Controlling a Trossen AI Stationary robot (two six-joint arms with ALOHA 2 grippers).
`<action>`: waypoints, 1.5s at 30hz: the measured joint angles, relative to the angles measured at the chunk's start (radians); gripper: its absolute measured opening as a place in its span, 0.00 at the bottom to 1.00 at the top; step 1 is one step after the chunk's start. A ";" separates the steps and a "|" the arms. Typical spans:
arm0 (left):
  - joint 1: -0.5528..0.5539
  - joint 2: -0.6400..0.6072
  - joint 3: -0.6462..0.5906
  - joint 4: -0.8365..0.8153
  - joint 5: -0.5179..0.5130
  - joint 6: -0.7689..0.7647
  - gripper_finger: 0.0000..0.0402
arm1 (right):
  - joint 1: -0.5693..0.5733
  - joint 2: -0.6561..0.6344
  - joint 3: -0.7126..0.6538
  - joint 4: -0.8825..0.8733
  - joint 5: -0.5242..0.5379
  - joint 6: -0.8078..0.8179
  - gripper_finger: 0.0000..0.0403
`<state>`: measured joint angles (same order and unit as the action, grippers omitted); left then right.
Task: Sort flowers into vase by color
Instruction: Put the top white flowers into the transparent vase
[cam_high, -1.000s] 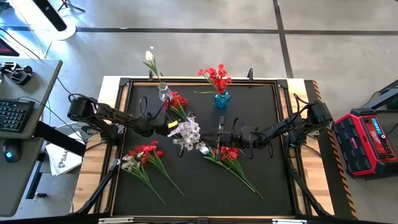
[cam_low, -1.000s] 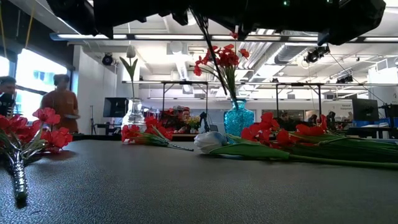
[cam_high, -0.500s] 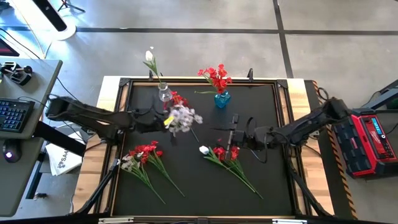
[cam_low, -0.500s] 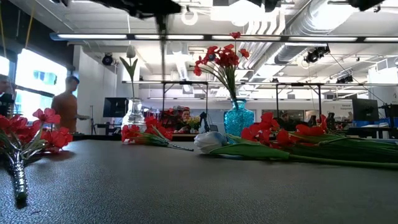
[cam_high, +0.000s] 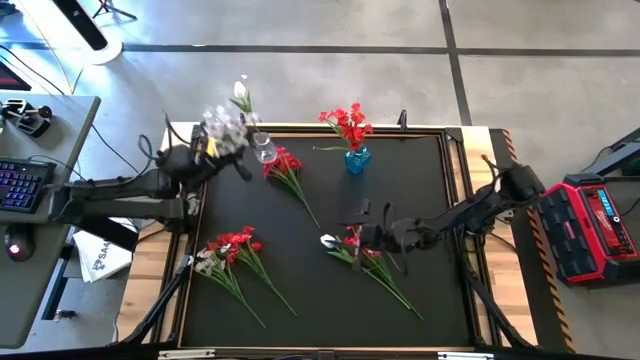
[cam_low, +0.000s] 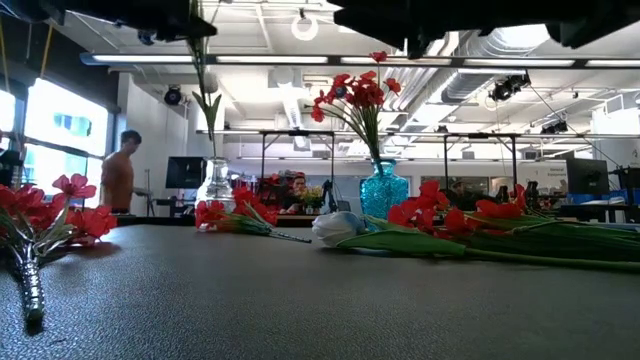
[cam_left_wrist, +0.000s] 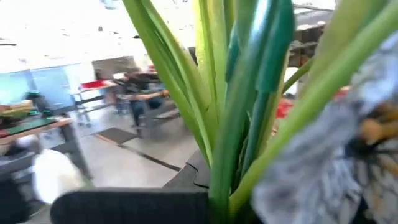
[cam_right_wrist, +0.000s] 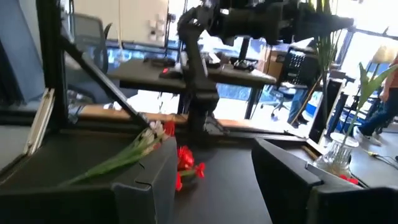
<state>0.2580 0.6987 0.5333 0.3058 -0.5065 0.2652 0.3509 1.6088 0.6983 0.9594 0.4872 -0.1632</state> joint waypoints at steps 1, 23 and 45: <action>0.043 0.001 0.009 0.000 0.041 -0.001 0.00 | -0.005 0.005 0.000 0.025 0.000 -0.002 0.45; 0.541 0.319 0.089 -0.044 0.520 -0.128 0.01 | -0.025 -0.008 0.000 0.062 -0.036 0.006 0.45; 0.586 0.319 0.342 -0.545 0.503 -0.104 0.52 | -0.025 -0.008 0.000 0.051 -0.037 0.008 0.45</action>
<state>0.8444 1.0172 0.8756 -0.2392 -0.0030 0.1615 0.3260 1.6009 0.6983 1.0104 0.4497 -0.1555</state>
